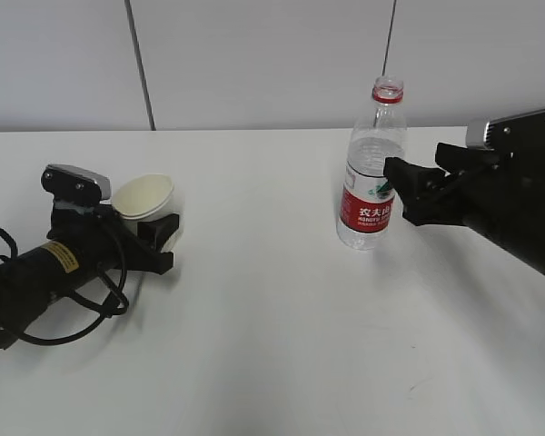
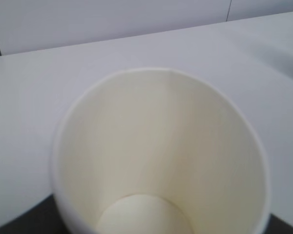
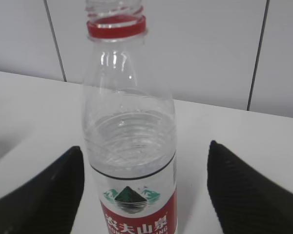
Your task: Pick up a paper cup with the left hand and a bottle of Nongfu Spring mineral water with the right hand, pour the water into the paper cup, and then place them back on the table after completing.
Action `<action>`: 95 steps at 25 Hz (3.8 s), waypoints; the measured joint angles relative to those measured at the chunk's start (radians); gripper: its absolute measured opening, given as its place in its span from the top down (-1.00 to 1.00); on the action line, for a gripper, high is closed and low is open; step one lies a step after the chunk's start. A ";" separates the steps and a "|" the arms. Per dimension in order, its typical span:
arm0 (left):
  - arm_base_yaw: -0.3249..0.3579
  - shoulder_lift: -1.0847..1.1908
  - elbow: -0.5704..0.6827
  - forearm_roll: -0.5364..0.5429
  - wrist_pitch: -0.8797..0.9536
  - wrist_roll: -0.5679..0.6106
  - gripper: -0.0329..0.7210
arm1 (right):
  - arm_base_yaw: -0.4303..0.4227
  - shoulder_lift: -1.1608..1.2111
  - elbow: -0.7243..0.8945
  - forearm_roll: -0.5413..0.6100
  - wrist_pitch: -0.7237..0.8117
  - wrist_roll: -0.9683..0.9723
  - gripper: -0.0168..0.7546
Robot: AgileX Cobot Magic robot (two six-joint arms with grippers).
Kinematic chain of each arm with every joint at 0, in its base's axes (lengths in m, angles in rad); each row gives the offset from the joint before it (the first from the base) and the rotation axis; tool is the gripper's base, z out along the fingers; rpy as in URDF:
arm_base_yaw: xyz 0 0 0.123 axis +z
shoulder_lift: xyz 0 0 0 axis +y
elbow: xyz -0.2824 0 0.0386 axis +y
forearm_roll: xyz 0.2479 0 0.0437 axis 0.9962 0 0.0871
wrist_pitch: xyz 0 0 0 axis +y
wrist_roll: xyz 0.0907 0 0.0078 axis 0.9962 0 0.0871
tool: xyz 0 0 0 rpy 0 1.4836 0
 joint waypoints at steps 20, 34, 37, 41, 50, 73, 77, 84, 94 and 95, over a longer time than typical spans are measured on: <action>0.000 0.000 0.000 0.000 -0.001 0.000 -0.10 | 0.000 0.088 -0.006 -0.057 -0.072 0.028 -0.67; 0.000 0.000 0.000 0.000 -0.001 0.000 -0.10 | 0.000 0.207 -0.103 -0.063 -0.072 0.089 -0.79; 0.000 0.000 0.000 0.000 -0.001 0.000 -0.10 | 0.000 0.243 -0.139 -0.084 -0.074 0.125 -0.79; 0.000 0.000 0.000 -0.001 -0.001 0.000 -0.10 | 0.002 0.281 -0.180 -0.093 -0.076 0.136 -0.79; 0.000 0.000 0.000 -0.001 -0.001 0.000 -0.10 | 0.002 0.336 -0.254 -0.100 -0.080 0.138 -0.79; 0.000 0.000 0.000 0.018 -0.001 0.000 -0.10 | 0.002 0.338 -0.288 -0.099 -0.049 0.138 -0.13; -0.002 0.000 0.000 0.115 -0.004 0.000 -0.10 | 0.002 0.340 -0.288 -0.099 -0.049 0.130 -0.13; -0.066 0.000 0.000 0.145 -0.004 0.000 -0.10 | 0.002 0.340 -0.288 -0.119 -0.049 0.071 -0.12; -0.157 0.000 -0.033 0.139 0.003 -0.048 -0.10 | 0.002 0.336 -0.292 -0.151 -0.031 0.043 -0.12; -0.160 0.000 -0.035 0.139 0.003 -0.058 -0.10 | 0.002 0.329 -0.292 -0.155 -0.014 0.035 -0.12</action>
